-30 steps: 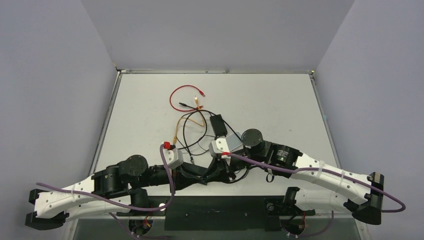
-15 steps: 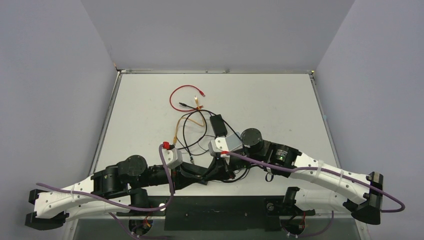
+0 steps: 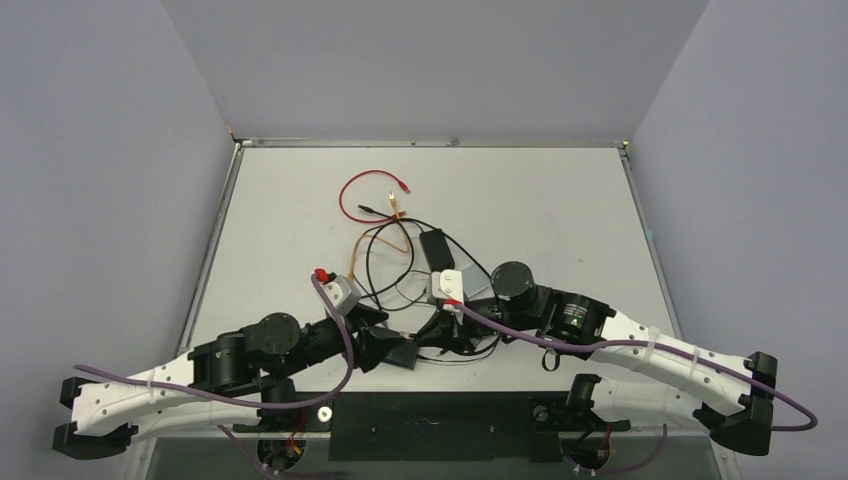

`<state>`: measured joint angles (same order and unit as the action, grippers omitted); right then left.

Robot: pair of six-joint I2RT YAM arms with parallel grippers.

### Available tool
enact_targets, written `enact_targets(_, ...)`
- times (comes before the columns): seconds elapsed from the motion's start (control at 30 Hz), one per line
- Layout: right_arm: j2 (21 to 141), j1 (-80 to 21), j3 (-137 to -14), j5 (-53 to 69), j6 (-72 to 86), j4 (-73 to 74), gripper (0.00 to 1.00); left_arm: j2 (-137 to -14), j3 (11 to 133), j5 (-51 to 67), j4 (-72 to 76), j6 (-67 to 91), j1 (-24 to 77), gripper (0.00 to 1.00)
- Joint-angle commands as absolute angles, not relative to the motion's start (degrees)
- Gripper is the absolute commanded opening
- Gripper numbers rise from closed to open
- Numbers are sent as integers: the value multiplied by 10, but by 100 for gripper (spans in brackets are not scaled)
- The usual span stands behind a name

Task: Insert the plug into the switch port
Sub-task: Pick up the connector from the center of the board.

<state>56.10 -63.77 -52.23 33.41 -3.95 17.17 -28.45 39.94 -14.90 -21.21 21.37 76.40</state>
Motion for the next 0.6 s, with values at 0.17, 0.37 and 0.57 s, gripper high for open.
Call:
enact_targets(0.17, 565, -638, -462, 246, -31, 211, 0, -314, 360, -340, -203, 300, 745, 56)
enact_targets(0.37, 609, -663, -435, 229, -23, 194, 0, -309, 299, -287, -188, 336, 657, 56)
enact_targets(0.57, 683, -706, -416, 224, -1, 112, 0, -330, 224, -126, -123, 359, 496, 53)
